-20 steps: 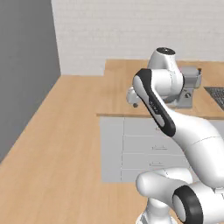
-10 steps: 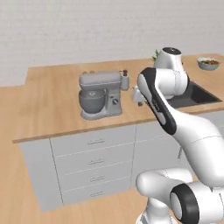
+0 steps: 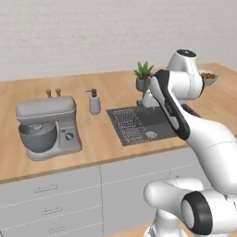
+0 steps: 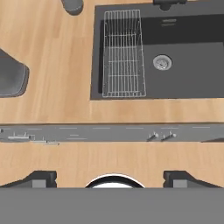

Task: Navigate to the sink.

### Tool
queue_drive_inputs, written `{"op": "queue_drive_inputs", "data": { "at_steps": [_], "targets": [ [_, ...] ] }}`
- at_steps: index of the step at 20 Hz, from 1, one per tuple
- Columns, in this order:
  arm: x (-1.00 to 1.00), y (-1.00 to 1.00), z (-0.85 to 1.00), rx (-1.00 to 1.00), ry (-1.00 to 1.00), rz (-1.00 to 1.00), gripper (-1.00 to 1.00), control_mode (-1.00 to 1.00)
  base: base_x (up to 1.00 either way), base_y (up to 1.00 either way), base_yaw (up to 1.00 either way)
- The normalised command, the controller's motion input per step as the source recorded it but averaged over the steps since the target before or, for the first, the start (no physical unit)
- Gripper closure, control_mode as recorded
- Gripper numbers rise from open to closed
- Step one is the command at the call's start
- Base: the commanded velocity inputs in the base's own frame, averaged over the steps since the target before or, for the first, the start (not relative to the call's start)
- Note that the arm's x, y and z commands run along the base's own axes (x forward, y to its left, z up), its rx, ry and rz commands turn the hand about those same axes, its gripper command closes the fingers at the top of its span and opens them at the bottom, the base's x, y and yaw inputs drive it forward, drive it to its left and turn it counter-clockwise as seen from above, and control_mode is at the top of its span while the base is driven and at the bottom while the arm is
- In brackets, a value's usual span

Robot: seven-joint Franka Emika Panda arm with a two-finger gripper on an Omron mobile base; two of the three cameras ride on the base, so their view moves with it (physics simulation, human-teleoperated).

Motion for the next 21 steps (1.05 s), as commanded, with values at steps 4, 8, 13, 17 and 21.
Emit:
{"op": "queue_drive_inputs", "data": {
  "at_steps": [4, 8, 13, 17, 21],
  "targets": [
    [0.0, 0.0, 0.0, 0.0, 0.0, 0.0, -1.0, 1.0, 0.62, -0.85, 0.0],
    [0.0, 0.0, 0.0, 0.0, 0.0, 0.0, -1.0, 1.0, 0.33, -0.63, 0.0],
    [0.0, 0.0, 0.0, 0.0, 0.0, 0.0, -1.0, 1.0, 0.6, -0.24, 0.0],
    [0.0, 0.0, 0.0, 0.0, 0.0, 0.0, -1.0, 1.0, 0.32, -0.25, 0.0],
    [0.0, 0.0, 0.0, 0.0, 0.0, 0.0, -1.0, 1.0, 0.03, -0.19, 0.0]
  ]
}}
